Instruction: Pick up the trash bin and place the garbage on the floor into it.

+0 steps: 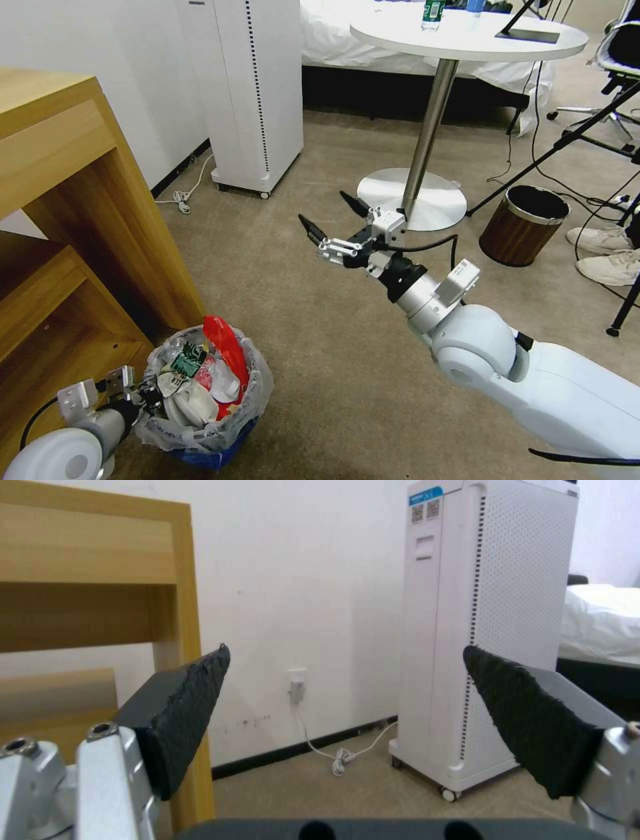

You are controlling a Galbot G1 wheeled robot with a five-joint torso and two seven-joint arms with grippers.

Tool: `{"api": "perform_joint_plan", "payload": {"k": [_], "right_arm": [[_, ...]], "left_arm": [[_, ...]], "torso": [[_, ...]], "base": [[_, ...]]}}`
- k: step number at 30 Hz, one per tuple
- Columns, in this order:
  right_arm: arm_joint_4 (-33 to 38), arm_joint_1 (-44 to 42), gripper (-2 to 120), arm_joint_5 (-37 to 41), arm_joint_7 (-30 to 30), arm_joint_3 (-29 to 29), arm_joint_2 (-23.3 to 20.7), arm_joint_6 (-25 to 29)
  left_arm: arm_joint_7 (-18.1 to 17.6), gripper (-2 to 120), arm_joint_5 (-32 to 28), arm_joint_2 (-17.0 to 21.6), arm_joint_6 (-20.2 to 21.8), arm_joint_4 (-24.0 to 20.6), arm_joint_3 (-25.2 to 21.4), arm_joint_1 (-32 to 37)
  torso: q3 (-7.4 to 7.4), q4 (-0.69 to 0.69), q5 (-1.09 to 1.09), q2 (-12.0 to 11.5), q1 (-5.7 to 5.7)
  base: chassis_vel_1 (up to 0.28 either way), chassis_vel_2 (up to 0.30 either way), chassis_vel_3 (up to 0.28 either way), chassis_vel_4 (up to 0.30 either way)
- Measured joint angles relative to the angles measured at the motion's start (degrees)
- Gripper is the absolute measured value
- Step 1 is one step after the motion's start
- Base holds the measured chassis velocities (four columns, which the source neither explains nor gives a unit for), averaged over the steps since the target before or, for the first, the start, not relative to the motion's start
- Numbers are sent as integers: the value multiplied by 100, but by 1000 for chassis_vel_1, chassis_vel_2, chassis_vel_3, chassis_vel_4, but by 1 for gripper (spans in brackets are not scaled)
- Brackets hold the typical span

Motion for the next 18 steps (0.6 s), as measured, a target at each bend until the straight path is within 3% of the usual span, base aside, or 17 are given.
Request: {"api": "perform_joint_plan", "payload": {"k": [18], "right_arm": [[-173,-169,88,-88,4,131,162,86]], "left_arm": [[-480,3,-570,46,148,50,130,-3]], "torso": [[0,1,0,0,0]], "base": [[0,0,0,0]]}}
